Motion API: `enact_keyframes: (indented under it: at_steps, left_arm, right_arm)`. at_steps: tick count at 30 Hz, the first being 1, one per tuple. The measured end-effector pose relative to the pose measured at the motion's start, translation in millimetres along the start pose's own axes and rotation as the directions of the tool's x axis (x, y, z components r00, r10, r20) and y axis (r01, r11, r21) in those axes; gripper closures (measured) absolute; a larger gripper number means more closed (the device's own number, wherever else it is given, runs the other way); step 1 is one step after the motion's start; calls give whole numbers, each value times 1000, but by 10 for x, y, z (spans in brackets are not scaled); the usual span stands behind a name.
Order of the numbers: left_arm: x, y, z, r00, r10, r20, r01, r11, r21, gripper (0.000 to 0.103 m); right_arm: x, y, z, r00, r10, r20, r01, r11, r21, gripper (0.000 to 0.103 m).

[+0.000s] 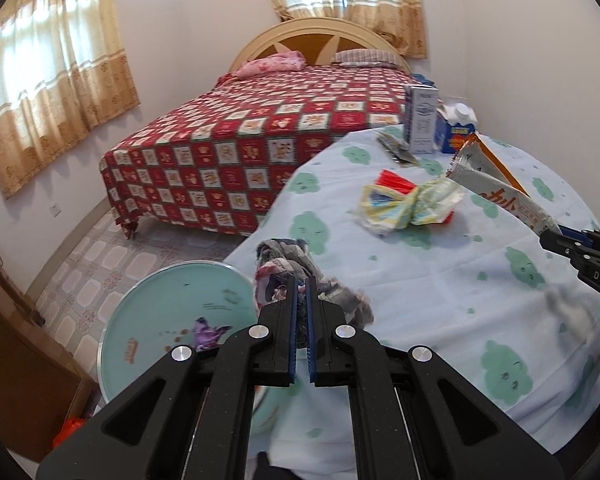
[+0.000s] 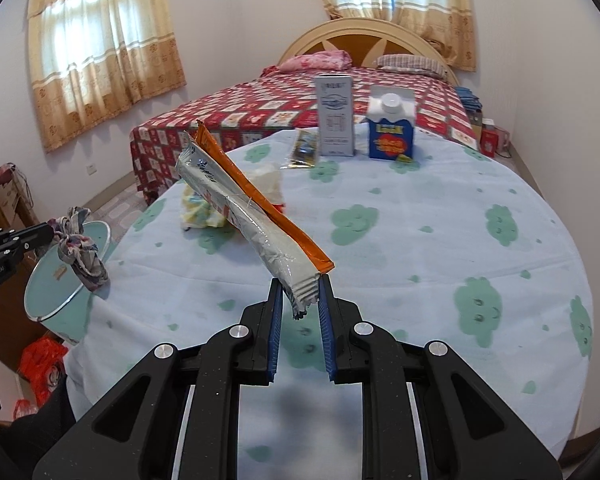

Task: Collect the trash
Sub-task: 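Carry the grey rag toward the bucket with the left tool while the right tool holds the snack wrapper, then lower the grey rag into the teal bucket and open the left tool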

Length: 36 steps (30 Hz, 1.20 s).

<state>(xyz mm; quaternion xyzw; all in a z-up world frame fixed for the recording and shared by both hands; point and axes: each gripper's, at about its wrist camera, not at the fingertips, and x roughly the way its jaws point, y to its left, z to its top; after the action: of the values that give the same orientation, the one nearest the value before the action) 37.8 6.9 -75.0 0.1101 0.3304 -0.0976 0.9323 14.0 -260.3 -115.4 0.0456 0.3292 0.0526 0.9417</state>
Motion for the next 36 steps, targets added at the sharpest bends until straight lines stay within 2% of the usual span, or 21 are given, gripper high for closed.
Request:
enact_keyframes:
  at_steps: [16, 36]
  left_arm:
    - [-71, 581, -183, 995, 94, -22, -95, 994, -51, 99]
    - [-79, 1055, -376, 986, 155, -56, -160, 981, -110, 99]
  right_arm:
    - [213, 470, 102, 998, 52, -20, -53, 996, -68, 85]
    - [436, 1072, 254, 993, 105, -48, -112, 979, -172, 85]
